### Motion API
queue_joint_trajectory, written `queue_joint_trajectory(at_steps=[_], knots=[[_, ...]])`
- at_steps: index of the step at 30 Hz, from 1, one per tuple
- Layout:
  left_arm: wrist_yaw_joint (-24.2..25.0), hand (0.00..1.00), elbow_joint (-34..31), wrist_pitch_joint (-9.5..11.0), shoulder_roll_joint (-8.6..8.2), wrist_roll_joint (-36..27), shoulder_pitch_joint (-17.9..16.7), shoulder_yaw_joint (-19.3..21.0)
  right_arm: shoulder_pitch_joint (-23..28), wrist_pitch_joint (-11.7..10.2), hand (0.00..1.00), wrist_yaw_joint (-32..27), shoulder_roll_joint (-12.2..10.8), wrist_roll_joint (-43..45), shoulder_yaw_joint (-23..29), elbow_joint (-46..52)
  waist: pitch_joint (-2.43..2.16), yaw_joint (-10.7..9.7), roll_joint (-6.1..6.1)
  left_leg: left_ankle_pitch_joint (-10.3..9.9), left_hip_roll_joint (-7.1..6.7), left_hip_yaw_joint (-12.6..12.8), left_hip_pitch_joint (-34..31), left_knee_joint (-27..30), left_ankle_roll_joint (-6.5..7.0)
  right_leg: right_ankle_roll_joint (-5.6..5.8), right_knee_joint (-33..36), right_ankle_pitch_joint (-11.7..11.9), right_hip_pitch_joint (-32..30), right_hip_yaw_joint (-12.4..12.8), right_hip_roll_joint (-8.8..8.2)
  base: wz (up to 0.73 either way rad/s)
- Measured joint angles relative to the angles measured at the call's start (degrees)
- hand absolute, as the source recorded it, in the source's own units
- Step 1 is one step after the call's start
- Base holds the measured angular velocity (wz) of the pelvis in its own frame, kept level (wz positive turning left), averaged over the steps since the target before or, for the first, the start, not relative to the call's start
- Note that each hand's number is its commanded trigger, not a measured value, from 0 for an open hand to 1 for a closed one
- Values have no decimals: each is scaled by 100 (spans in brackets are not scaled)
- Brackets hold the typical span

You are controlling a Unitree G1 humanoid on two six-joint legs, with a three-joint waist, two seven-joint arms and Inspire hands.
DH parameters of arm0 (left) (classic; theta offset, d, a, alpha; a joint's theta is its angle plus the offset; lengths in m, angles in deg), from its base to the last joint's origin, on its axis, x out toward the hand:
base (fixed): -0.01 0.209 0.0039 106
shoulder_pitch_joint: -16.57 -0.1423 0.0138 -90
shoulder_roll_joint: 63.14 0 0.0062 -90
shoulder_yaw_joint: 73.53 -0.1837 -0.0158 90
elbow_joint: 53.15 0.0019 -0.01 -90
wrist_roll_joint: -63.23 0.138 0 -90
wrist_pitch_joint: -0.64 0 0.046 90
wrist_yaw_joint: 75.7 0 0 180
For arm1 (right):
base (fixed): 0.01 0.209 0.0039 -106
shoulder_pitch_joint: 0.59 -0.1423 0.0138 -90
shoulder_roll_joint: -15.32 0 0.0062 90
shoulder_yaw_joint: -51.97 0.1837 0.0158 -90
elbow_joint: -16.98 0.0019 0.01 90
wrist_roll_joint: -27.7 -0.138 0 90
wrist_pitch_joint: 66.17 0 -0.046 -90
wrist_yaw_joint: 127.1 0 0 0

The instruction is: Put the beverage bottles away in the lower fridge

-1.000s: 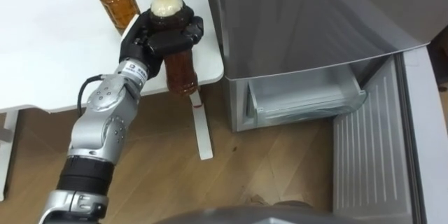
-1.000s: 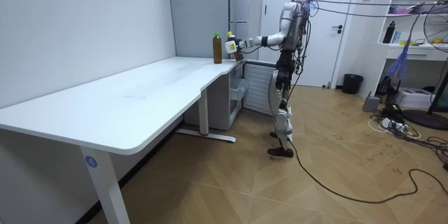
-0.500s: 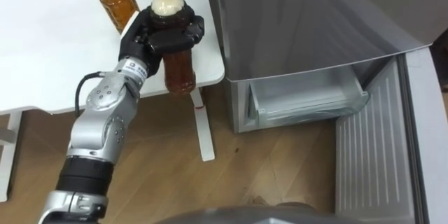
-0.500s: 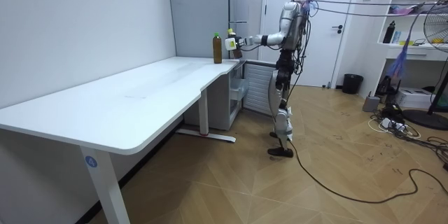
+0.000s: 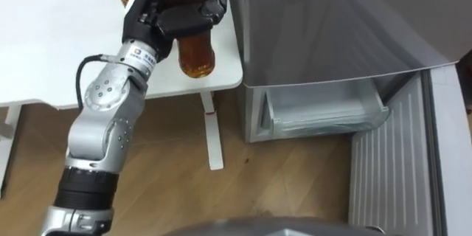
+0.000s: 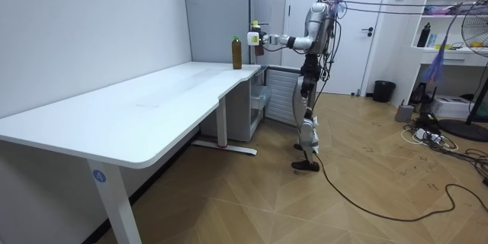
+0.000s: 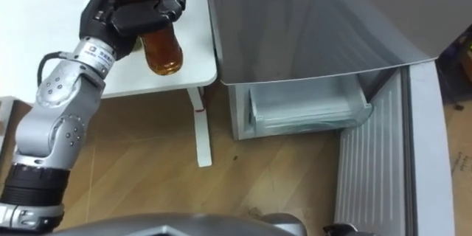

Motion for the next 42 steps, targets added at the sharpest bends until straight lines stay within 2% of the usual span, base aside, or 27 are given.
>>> queue_joint_trajectory(at_steps=[2, 7, 9, 15, 20, 22, 24, 27, 33, 37, 42], knots=[[1, 100, -27, 1, -1, -7, -17, -68, -6, -2, 0, -66, 35, -135, -12, -10, 4, 61, 25, 1, -3, -66, -38, 0, 0, -1, -2, 0, 3, -82, -6, 21], [12, 100, -216, 2, -29, 3, -346, -182, -90, -28, 0, -179, 115, -299, -127, 2, 2, 191, 45, 2, -5, -94, -142, 55, 2, -8, 19, -2, -64, -203, -32, 9], [64, 100, -216, 3, -90, 1, -445, -195, -175, -43, 0, -214, 128, -299, -217, 65, 25, 220, 24, 3, -11, -93, -204, 85, 3, -8, 32, -3, -105, -216, -40, 0], [143, 100, -216, 6, -112, -15, -741, -275, -301, -177, 0, -384, 139, -333, -239, 468, 73, 347, -55, 3, -17, -118, -203, 91, 3, -8, 26, -3, -107, -213, -42, 1], [206, 100, -215, 7, -79, -11, -992, -277, -344, -199, 0, -371, 156, -376, -276, 868, 74, 427, -52, 3, -21, -141, -232, 89, 3, -8, 4, -4, -109, -220, -41, 1], [283, 100, -215, 7, -79, -11, -1136, -278, -340, -346, 0, -310, 82, -504, -283, 1270, 72, 417, -47, 3, -20, -145, -227, 90, 3, -8, -18, -4, -88, -223, -39, 2], [491, 100, -215, 7, -79, -5, -1244, -285, -364, -656, 0, -120, -57, -613, -340, 1639, 71, 406, -51, 3, -26, -214, -232, 90, 3, -8, -65, -4, -42, -295, -40, 15], [608, 100, -215, 8, -84, -1, -1263, -281, -321, -736, 0, 121, -173, -679, -407, 2084, 68, 466, -47, 3, -28, -254, -248, 85, 3, -6, -72, -5, -32, -358, -44, 13], [620, 100, -213, 36, -81, 2, -1403, -266, -14, -756, 0, 427, -171, -878, -559, 3300, 63, 489, -69, 3, -29, -254, -251, 84, 3, -6, -56, -5, -21, -402, -54, 1], [622, 100, -213, 74, -75, -5, -1420, -252, 3, -761, 0, 793, -131, -863, -556, 3811, 55, 479, -110, 3, -30, -254, -244, 92, 3, -6, -52, -5, -7, -413, -55, 1], [830, 100, -198, 224, 64, -10, -1436, -142, 54, -795, 0, 1470, 33, -984, -566, 4202, 56, 490, -135, 3, -28, -254, -247, 130, 3, -10, -37, -2, 2, -428, -59, 0]])
